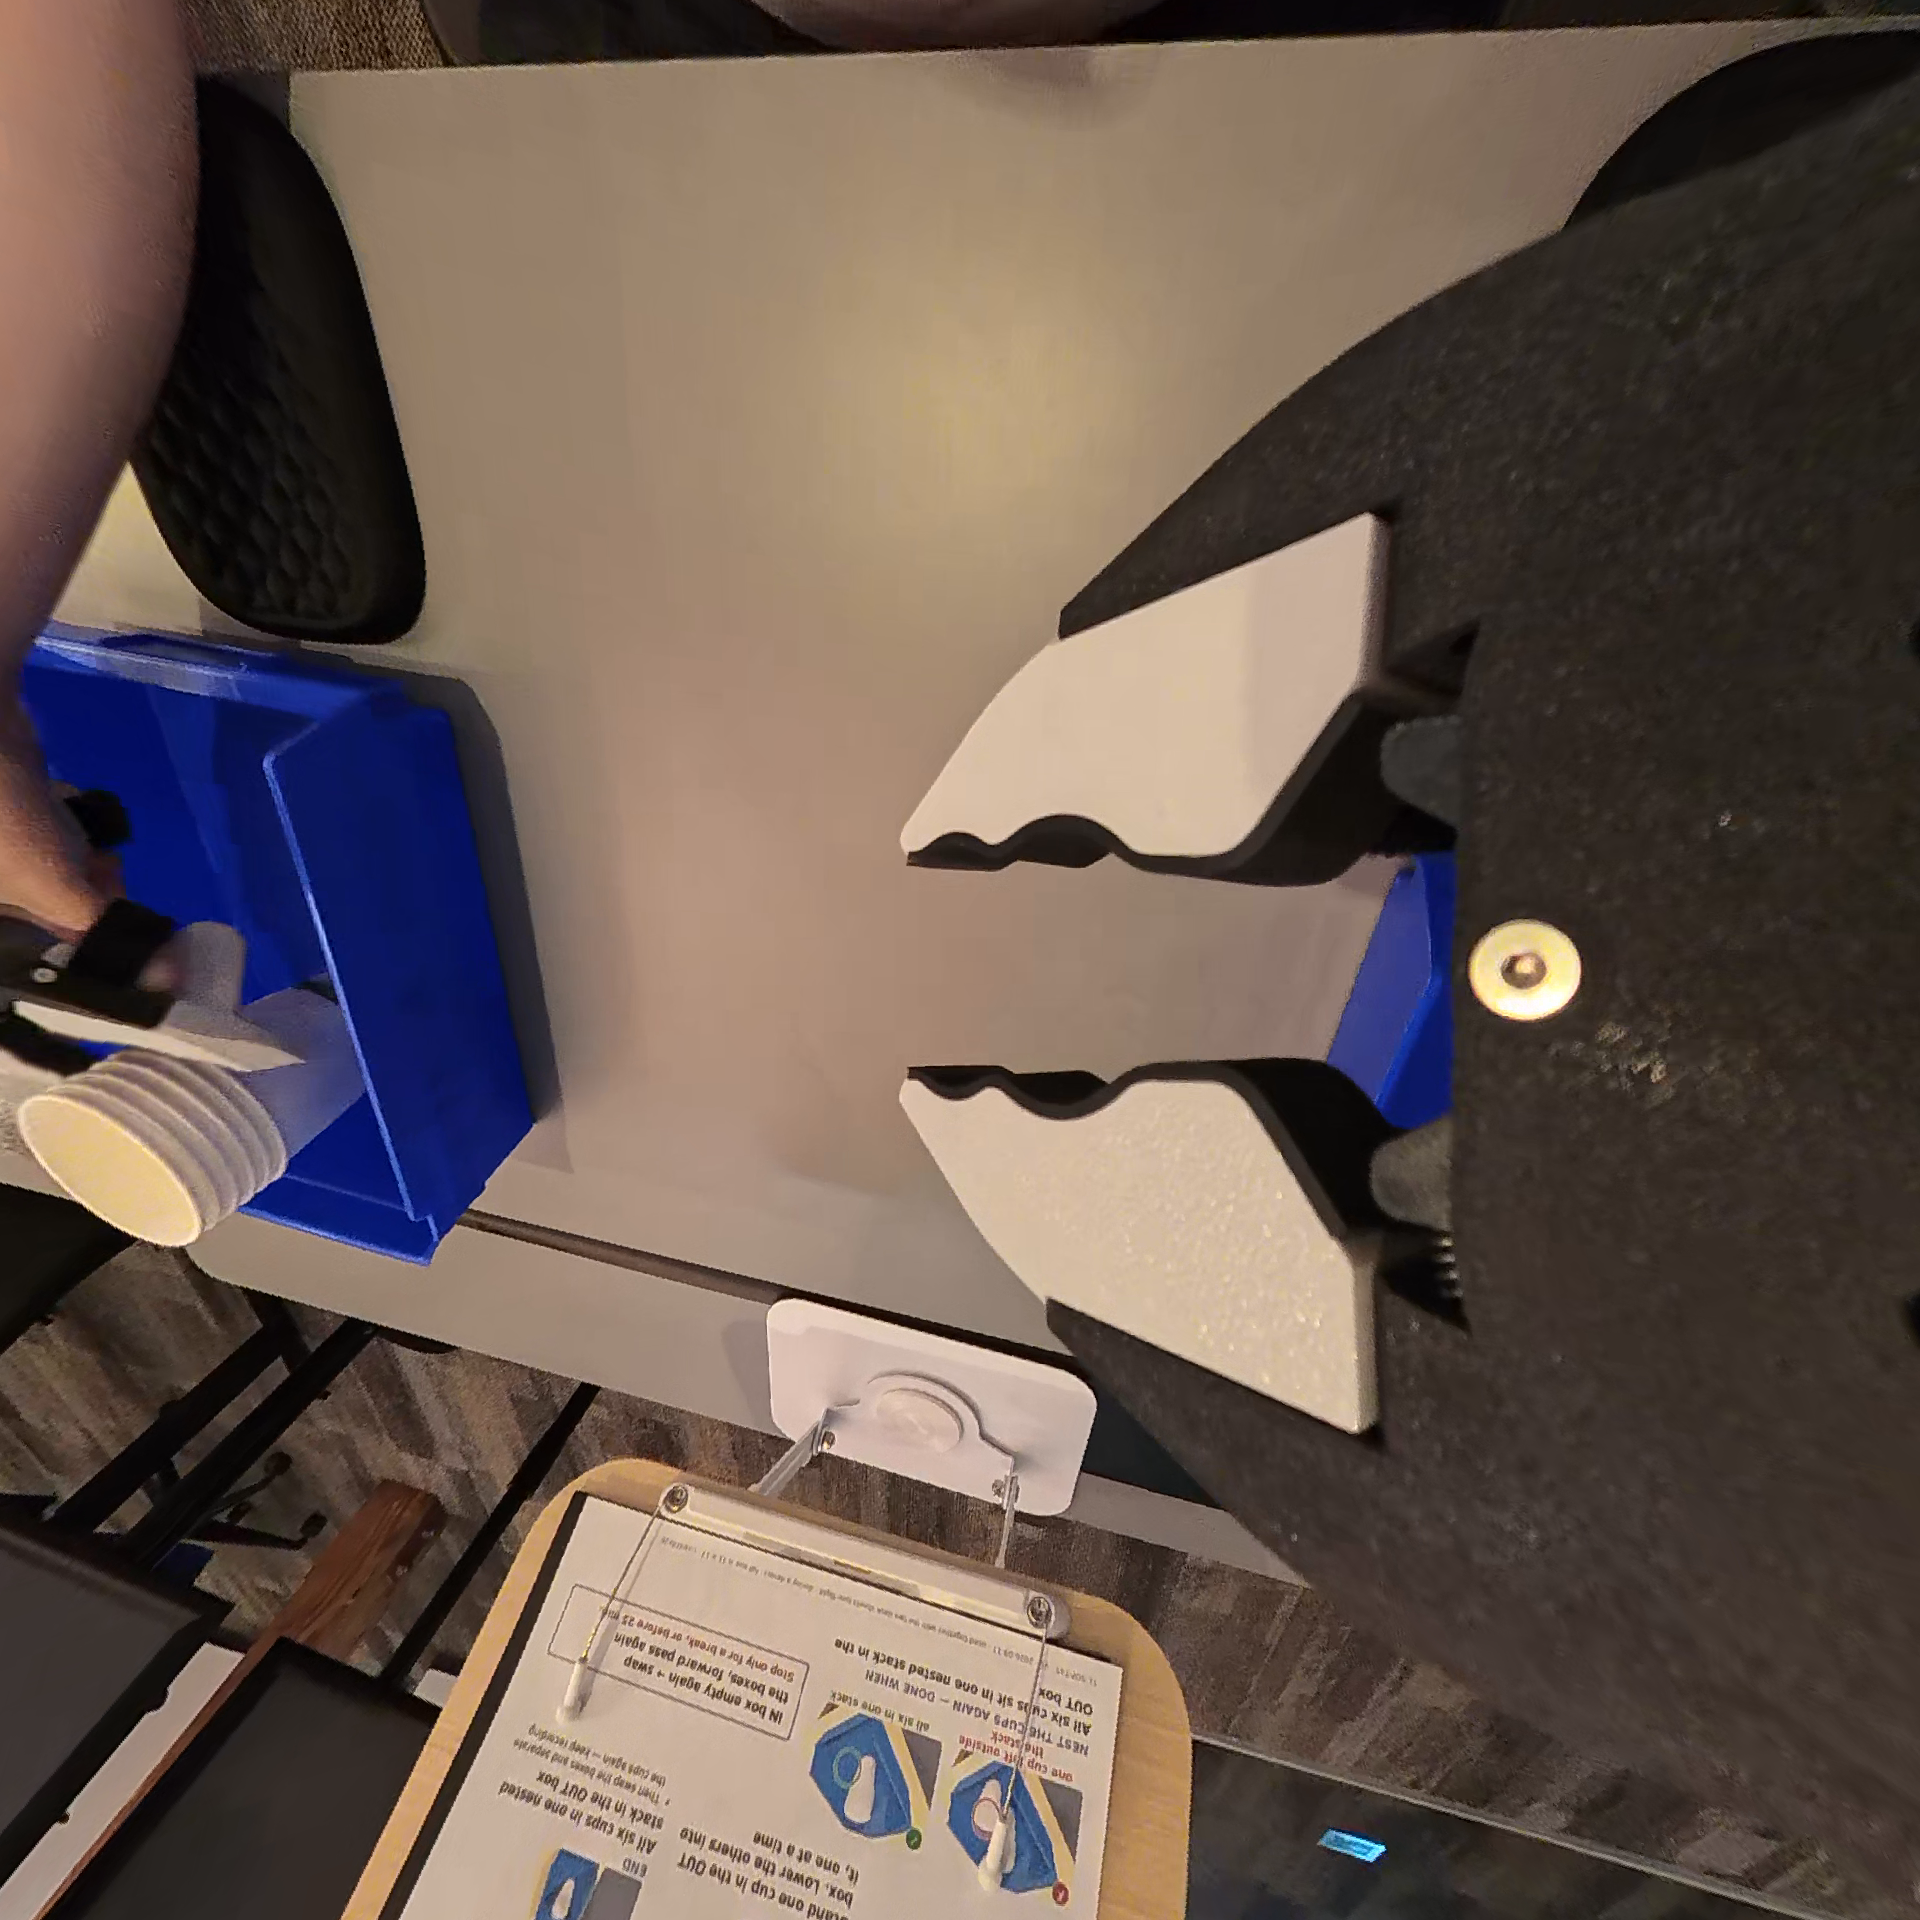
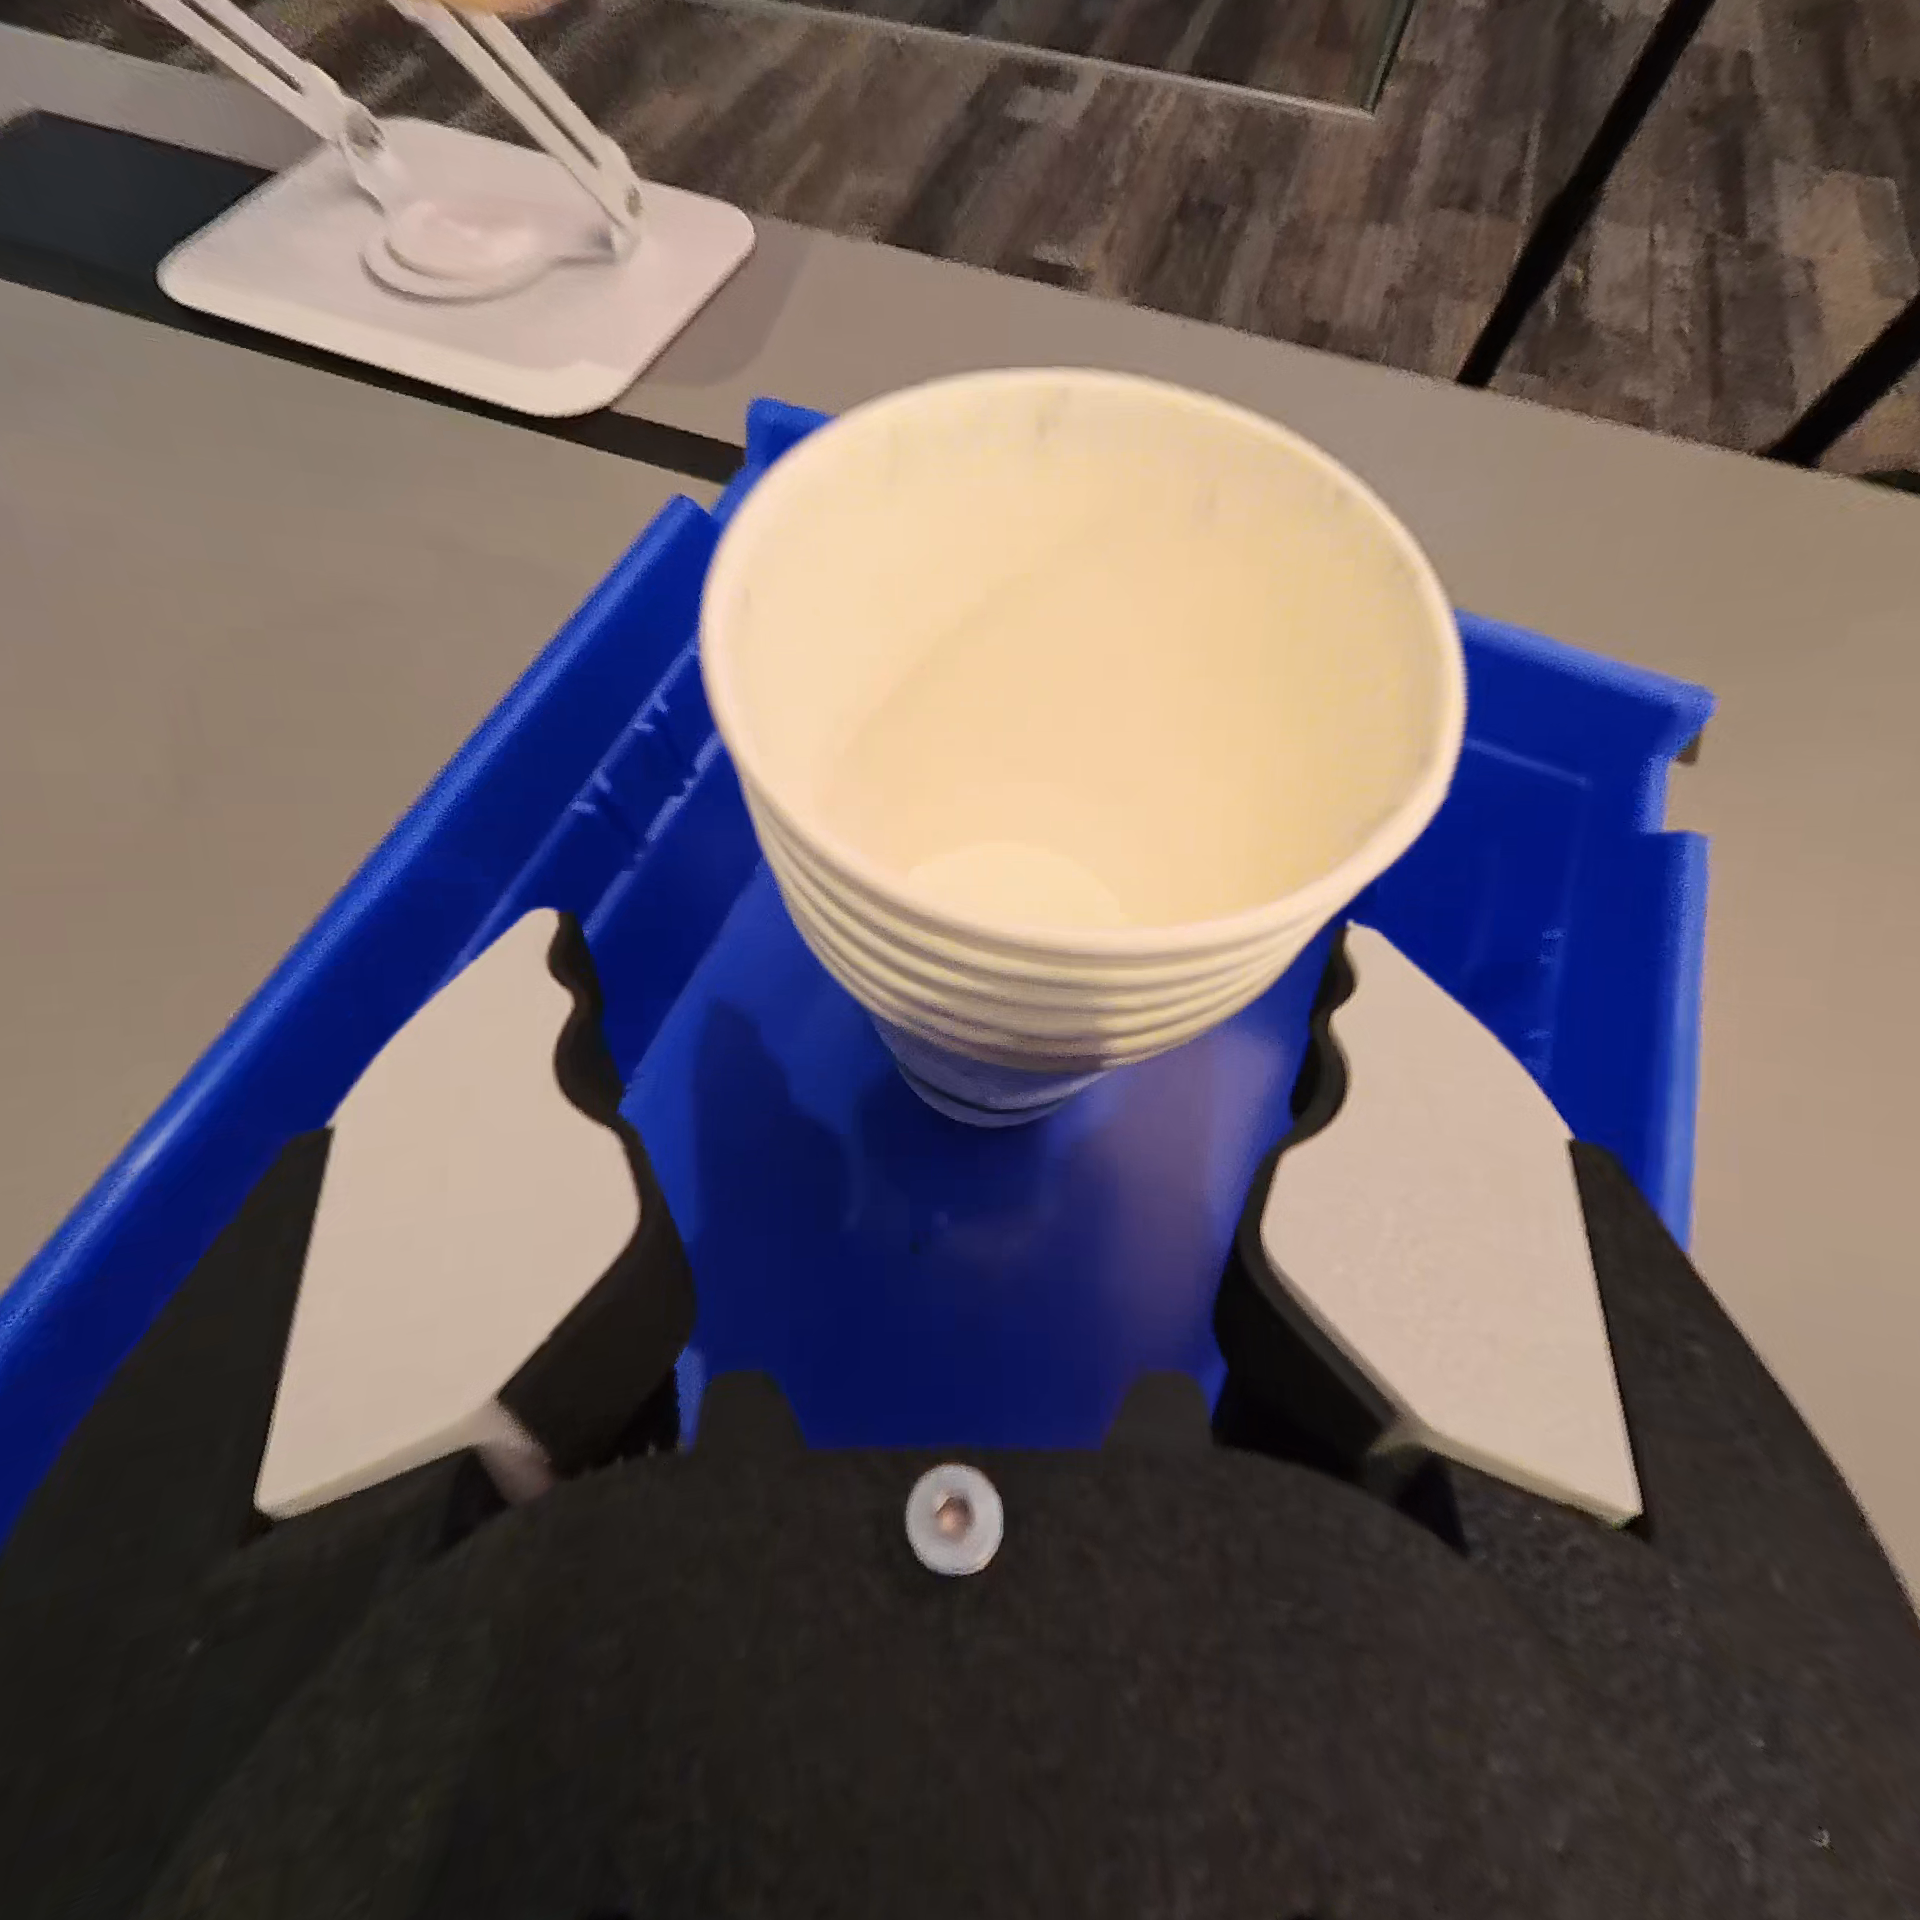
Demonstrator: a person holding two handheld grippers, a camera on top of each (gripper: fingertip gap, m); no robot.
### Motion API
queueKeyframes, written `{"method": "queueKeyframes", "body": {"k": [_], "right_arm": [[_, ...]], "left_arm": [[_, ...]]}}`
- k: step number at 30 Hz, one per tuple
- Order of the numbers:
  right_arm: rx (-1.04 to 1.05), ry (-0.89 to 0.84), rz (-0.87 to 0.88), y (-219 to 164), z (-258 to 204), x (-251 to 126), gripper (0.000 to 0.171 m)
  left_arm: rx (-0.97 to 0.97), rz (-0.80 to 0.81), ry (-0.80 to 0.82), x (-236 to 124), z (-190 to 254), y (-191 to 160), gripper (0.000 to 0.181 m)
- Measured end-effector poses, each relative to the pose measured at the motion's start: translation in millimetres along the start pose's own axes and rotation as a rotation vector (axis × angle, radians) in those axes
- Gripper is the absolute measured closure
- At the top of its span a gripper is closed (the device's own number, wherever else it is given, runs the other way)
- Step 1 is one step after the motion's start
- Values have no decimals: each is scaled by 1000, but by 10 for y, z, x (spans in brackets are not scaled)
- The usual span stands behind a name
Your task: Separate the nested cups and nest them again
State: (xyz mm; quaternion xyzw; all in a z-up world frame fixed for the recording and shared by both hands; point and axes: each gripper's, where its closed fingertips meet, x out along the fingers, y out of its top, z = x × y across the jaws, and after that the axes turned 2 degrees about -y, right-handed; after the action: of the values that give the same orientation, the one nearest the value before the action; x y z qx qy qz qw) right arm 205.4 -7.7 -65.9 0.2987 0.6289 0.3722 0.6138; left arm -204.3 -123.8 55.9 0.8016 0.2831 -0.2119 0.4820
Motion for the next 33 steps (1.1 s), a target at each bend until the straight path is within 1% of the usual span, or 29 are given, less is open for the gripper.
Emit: {"method": "queueKeyframes", "body": {"k": [1, 4, 7, 8, 9, 14, 19, 27, 30, 33], "right_arm": [[9, -13, -10, -29, 13, 44, 47], [29, -35, -29, -69, 61, 145, 61], [32, -21, -83, -173, 61, 232, 65], [28, -28, -83, -184, 76, 245, 75], [20, -41, -73, -182, 101, 247, 81], [21, -18, -77, -208, 85, 210, 82], [1, -11, -136, -319, 43, 54, 82], [-14, -25, -159, -430, 32, -108, 82], [2, -18, -131, -422, 28, -117, 80], [-21, -49, -56, -321, 23, -257, 76]], "left_arm": [[0, 1, 0, -3, 7, 0, 146], [4, 1, 3, -23, 30, -5, 146], [5, 1, 8, -56, 42, -12, 146], [4, 3, 10, -64, 42, -13, 146], [4, 4, 11, -70, 40, -15, 146], [-5, 14, 1, -33, 33, -25, 146], [5, 24, -17, 38, 49, -26, 146], [2, 56, -35, 142, -2, -9, 146], [-32, 55, 12, 132, -111, -55, 146], [-105, 47, 116, -43, -315, -177, 145]]}}
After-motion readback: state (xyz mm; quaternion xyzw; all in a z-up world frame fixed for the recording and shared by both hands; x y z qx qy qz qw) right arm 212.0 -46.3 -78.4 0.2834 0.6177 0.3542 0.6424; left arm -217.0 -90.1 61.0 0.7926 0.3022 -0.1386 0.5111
